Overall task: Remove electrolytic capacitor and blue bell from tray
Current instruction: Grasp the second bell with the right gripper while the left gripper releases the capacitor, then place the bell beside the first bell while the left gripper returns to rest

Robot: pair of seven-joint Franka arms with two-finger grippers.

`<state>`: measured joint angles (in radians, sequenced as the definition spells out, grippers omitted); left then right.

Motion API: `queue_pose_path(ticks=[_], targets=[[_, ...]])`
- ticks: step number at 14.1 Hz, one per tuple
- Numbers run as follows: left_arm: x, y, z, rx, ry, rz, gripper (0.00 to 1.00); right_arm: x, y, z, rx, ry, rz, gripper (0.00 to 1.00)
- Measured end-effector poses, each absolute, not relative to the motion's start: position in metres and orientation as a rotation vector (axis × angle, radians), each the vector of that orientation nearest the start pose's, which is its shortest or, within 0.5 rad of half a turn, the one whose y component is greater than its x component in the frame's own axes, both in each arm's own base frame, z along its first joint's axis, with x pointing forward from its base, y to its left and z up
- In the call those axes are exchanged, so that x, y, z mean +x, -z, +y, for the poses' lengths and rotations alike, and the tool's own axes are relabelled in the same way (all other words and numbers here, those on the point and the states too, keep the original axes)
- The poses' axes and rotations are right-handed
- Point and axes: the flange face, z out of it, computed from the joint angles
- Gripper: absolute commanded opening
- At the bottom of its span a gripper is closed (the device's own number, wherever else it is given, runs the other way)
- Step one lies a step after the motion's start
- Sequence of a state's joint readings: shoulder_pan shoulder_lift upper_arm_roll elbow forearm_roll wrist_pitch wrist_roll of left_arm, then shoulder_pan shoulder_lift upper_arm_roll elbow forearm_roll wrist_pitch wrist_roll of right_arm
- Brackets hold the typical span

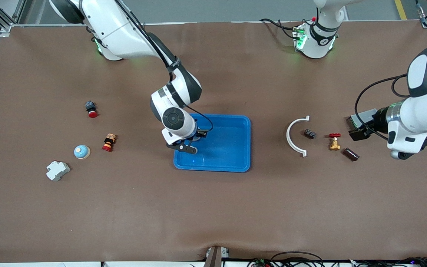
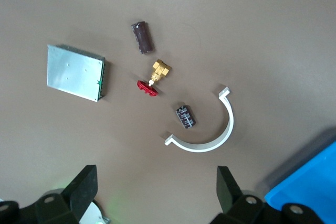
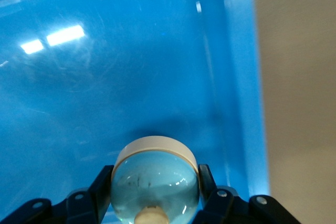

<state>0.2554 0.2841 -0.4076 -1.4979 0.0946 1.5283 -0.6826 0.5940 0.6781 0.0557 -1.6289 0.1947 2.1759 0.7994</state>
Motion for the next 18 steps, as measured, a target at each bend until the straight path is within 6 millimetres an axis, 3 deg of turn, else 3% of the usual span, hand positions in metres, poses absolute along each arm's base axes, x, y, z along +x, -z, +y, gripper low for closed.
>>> queue_pose_path(ticks=[4,8,10,13,18], targets=[[0.601,-0.541,-0.053,-3.019,-0.229,-0.534,1.0,0.563,-0.302,0.358,-3.033,-0.389,0.417,0.1],[0.6,-0.568,-0.032,-2.994,-0.103,-0.296,1.0,0.593,-0.351,0.275,-3.044,-0.394,0.291,0.1],[0.599,-0.582,-0.029,-2.998,-0.059,-0.286,1.0,0.604,-0.359,0.24,-3.087,-0.37,0.21,0.09],[0.597,-0.6,-0.03,-3.002,-0.009,-0.268,1.0,0.613,-0.354,0.205,-3.123,-0.363,0.124,0.09],[0.583,-0.619,-0.032,-3.019,0.014,-0.179,1.0,0.622,-0.321,0.14,-3.103,-0.318,0.004,0.09]])
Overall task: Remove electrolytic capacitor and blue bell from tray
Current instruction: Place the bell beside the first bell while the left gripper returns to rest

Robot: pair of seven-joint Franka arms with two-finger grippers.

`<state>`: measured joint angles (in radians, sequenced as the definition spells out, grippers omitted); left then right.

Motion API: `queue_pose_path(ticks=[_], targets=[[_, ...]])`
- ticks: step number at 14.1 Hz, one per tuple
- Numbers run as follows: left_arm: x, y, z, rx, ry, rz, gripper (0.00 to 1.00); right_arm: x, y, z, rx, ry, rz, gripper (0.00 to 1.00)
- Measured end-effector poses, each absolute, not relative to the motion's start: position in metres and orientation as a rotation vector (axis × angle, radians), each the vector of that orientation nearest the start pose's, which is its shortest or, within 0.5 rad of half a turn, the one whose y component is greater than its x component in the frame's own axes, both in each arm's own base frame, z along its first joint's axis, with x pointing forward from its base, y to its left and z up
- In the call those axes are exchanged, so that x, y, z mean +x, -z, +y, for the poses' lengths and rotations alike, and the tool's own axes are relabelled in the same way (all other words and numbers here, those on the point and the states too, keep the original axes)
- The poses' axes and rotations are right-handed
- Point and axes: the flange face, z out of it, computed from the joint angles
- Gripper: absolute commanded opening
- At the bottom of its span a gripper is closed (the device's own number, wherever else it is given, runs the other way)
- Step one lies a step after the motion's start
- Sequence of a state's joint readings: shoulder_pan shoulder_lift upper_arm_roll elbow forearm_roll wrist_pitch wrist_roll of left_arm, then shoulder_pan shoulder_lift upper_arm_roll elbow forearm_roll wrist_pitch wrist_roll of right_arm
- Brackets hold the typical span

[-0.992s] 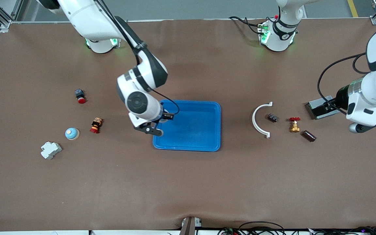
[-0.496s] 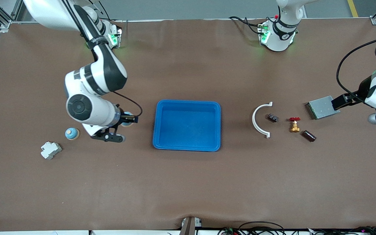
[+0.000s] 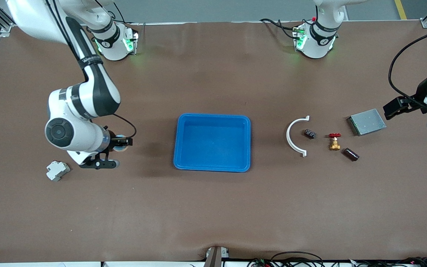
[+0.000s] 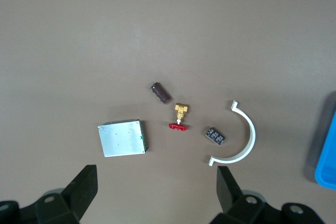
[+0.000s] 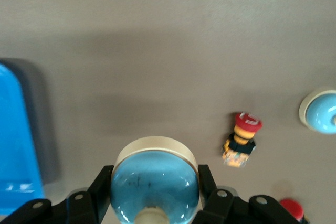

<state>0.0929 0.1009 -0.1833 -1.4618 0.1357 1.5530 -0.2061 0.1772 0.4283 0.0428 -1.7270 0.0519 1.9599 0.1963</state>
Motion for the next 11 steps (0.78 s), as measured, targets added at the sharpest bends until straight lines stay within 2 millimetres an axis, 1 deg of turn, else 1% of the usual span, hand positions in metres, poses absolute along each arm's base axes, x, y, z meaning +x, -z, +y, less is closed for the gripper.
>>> queue_pose_path(ticks=[1,2,4,6,8,11], targets=[[0.576,-0.622,-0.031,-3.031,0.024,-0.179,1.0,0.62,-0.311,0.135,-3.101,-0.295,-0.001,0.09],[0.567,-0.624,-0.028,-3.036,0.04,-0.188,1.0,0.618,-0.3,0.134,-3.101,-0.27,-0.001,0.09],[0.548,-0.624,-0.02,-3.054,0.049,-0.218,1.0,0.611,-0.281,0.136,-3.099,-0.213,-0.004,0.09],[0.535,-0.627,-0.018,-3.084,0.047,-0.238,1.0,0.605,-0.264,0.136,-3.098,-0.198,-0.004,0.09],[0.53,-0.631,-0.023,-3.111,0.046,-0.237,1.0,0.601,-0.248,0.135,-3.099,-0.22,-0.002,0.09],[0.523,-0.645,-0.031,-3.12,0.023,-0.215,1.0,0.599,-0.225,0.133,-3.1,-0.251,-0.021,0.09]])
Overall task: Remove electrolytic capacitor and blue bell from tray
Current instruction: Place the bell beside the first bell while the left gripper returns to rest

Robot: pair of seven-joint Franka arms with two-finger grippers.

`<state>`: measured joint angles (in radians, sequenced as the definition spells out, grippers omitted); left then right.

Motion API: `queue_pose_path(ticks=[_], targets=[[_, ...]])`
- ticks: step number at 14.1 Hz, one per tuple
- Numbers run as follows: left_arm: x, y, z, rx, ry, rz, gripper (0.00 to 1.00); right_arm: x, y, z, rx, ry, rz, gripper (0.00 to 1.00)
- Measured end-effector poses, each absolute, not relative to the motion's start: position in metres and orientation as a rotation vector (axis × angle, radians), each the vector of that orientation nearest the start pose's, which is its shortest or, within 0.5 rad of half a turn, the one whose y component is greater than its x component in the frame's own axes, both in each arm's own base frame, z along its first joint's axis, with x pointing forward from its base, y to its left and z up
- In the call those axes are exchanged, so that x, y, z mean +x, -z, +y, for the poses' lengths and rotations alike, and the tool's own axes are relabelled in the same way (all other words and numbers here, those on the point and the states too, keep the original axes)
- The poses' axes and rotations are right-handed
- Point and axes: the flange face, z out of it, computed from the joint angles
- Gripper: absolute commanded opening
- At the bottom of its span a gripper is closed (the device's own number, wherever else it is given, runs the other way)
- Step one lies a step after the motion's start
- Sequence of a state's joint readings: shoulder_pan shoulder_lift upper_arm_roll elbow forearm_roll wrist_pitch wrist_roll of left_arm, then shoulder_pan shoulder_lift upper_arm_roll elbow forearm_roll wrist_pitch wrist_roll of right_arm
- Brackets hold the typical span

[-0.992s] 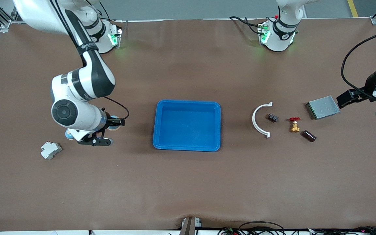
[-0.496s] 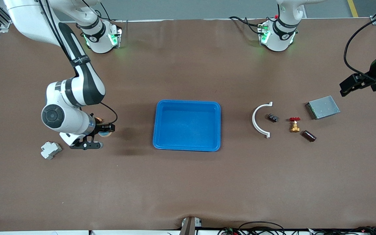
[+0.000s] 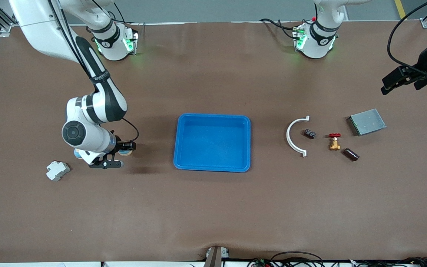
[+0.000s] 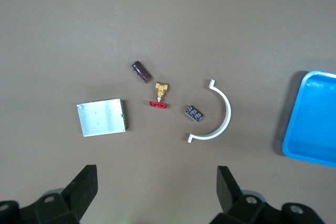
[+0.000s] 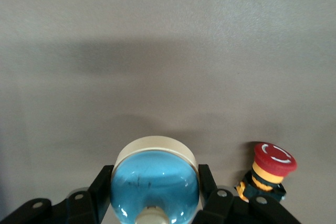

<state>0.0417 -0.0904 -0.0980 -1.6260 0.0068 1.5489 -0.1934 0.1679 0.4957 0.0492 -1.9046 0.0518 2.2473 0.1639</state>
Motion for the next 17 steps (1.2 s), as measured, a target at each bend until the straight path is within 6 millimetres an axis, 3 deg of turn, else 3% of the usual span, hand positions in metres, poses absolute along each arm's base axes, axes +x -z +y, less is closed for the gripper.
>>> queue_pose_path(ticks=[3,8,12,13,14,15,16,17], targets=[[0.521,-0.652,-0.03,-3.121,0.016,-0.219,1.0,0.598,-0.208,0.131,-3.098,-0.27,-0.052,0.09],[0.522,-0.649,-0.027,-3.128,-0.007,-0.074,1.0,0.598,-0.192,0.129,-3.096,-0.276,-0.087,0.09],[0.522,-0.647,-0.035,-3.127,-0.021,-0.033,1.0,0.601,-0.182,0.112,-3.089,-0.273,-0.116,0.12],[0.521,-0.647,-0.037,-3.127,-0.022,-0.028,1.0,0.601,-0.18,0.11,-3.089,-0.273,-0.115,0.18],[0.521,-0.647,-0.038,-3.127,-0.023,-0.025,1.0,0.601,-0.179,0.109,-3.088,-0.273,-0.117,0.41],[0.521,-0.647,-0.039,-3.127,-0.023,-0.024,1.0,0.601,-0.178,0.11,-3.088,-0.273,-0.119,0.79],[0.521,-0.647,-0.039,-3.127,-0.023,-0.024,1.0,0.601,-0.178,0.111,-3.087,-0.273,-0.12,1.0],[0.521,-0.647,-0.039,-3.127,-0.023,-0.024,1.0,0.601,-0.178,0.111,-3.087,-0.272,-0.12,1.0]])
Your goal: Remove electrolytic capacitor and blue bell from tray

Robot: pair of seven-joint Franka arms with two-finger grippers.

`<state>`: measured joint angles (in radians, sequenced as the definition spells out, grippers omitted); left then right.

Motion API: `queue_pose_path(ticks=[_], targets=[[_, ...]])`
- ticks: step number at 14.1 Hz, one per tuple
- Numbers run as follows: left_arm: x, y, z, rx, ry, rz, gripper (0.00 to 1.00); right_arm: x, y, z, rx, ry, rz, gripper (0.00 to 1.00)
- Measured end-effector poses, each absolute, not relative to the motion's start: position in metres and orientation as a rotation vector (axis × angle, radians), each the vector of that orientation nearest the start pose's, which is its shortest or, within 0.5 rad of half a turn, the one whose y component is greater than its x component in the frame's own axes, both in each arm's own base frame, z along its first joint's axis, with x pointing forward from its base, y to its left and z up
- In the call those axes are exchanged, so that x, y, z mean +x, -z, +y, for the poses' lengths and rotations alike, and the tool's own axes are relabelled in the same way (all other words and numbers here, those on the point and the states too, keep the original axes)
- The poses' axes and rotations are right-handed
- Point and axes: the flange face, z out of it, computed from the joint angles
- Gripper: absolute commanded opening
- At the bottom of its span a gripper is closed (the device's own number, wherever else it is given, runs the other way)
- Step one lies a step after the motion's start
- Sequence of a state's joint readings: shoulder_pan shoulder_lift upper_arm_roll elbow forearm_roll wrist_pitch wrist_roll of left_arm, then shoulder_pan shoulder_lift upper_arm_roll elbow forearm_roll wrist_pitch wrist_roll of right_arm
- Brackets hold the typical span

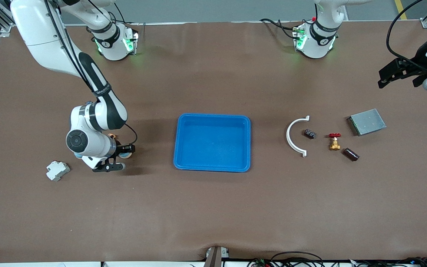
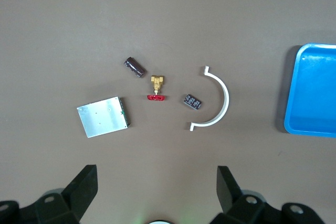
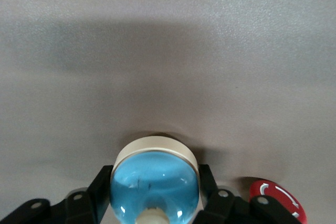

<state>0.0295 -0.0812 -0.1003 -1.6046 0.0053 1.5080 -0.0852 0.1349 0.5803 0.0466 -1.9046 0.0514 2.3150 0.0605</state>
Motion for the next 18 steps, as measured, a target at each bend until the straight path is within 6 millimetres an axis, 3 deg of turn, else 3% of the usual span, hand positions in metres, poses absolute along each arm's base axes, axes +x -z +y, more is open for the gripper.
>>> queue_pose_path(ticks=[7,13,18], targets=[[0.521,-0.648,-0.039,-3.127,-0.02,-0.022,1.0,0.601,-0.188,0.112,-3.084,-0.335,-0.122,1.0],[0.521,-0.649,-0.041,-3.127,-0.015,-0.018,1.0,0.598,-0.274,0.118,-3.087,-0.404,-0.07,1.0],[0.521,-0.655,-0.04,-3.128,0.005,-0.015,1.0,0.585,-0.332,0.114,-3.09,-0.445,-0.059,1.0]])
